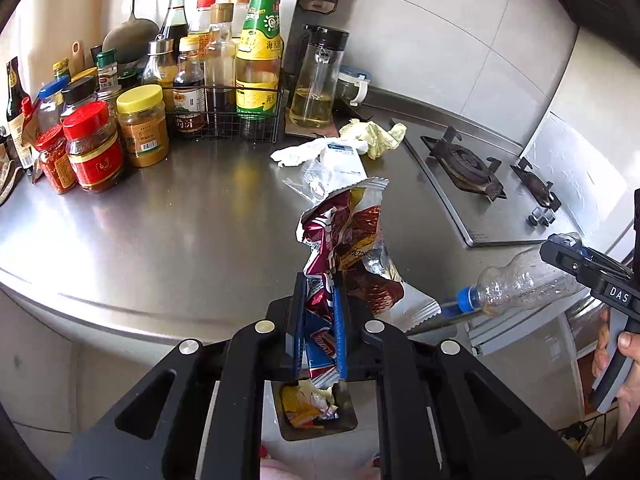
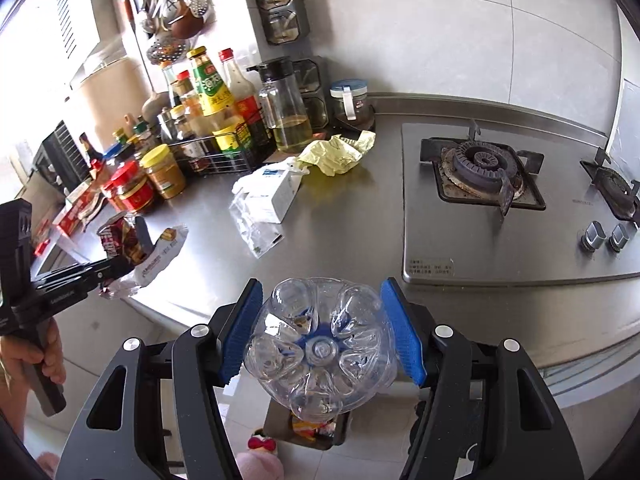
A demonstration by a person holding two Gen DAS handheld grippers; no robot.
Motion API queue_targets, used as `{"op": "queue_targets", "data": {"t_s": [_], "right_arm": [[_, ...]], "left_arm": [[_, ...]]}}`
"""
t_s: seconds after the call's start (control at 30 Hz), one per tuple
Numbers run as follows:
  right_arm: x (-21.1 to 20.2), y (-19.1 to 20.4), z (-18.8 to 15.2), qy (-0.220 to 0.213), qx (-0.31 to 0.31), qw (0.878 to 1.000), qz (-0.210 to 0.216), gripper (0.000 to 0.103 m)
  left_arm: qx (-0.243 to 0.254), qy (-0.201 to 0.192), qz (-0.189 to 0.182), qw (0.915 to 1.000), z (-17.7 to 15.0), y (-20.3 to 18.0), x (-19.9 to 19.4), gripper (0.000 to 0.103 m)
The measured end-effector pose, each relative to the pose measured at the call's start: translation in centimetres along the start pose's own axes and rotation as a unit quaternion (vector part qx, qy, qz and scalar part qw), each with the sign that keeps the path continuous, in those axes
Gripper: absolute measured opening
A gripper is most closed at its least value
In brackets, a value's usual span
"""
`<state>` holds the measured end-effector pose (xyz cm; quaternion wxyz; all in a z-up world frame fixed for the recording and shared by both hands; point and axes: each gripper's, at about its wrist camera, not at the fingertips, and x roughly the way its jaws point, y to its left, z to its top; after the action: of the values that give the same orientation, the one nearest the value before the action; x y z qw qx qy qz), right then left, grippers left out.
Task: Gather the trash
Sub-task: 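Carry bottle and snack bag down to the bin and open both grippers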
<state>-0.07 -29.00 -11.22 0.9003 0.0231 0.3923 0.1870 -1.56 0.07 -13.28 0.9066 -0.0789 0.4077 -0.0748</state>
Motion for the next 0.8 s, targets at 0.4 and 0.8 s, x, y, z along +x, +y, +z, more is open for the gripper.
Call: {"op": "queue_targets", "data": {"t_s": [0.4,0.8], "right_arm": [[0.2,1.6,-8.6,0.073,-0.004,0.997,0.038,0.063],[9.2,3.3,-16.3,0.183,-0.011,0.982,0.04,0.063]], "left_arm": [[-0.011,0.068,-0.004,0.9976,-9.1,-2.0,0.3,0.011],[-0.032,0.177,-0.008,0.9837,-14.8,-0.8,8.1,0.011]]}}
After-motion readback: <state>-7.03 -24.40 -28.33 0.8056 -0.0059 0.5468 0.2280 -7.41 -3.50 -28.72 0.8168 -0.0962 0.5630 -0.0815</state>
